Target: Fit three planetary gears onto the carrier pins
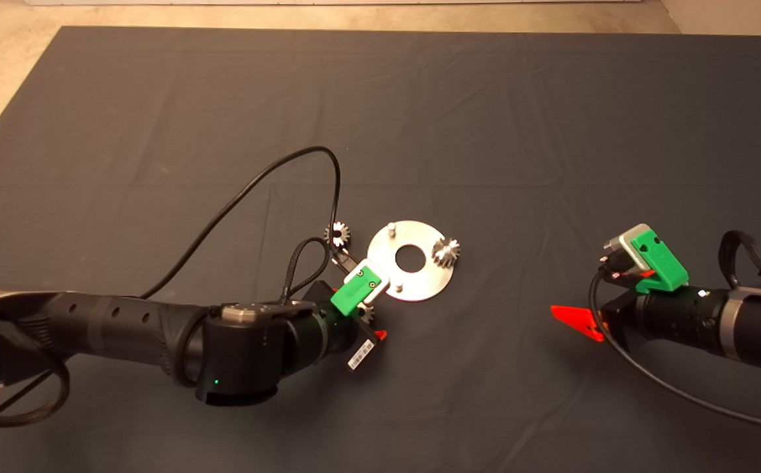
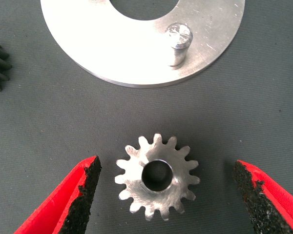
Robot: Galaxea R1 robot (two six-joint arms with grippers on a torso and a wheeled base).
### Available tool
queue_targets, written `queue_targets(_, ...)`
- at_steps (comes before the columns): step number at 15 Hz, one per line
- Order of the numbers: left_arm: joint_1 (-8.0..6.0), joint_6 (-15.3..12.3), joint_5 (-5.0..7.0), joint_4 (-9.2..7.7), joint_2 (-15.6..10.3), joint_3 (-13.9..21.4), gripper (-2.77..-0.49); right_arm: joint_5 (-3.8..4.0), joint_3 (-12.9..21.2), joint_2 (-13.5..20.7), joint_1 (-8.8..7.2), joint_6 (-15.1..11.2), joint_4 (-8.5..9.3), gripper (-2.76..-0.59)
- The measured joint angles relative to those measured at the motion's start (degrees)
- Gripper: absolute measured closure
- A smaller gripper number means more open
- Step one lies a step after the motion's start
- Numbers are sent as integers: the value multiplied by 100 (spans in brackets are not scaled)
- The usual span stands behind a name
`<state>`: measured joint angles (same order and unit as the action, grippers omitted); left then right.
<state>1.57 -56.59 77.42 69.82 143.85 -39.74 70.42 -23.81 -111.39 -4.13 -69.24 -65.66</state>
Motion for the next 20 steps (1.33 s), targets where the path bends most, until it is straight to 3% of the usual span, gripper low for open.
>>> queue_targets(2, 0, 0, 0, 2, -2, -6, -179, -4, 0, -2, 0, 0, 0, -260)
queue_targets(7, 30, 0, -16, 9, -5, -6, -179, -4, 0, -1, 0, 0, 0, -260)
queue_targets(11, 190, 4, -24, 97, -16, -5, -174, -8, 0, 0, 0, 0, 0, -260)
queue_targets(16, 189, 4, -13, 118, -20, -6, -163, -4, 0, 0, 0, 0, 0, -260)
queue_targets(20, 189, 4, -9, 122, -38, -6, -139, -4, 0, 0, 0, 0, -2, -260)
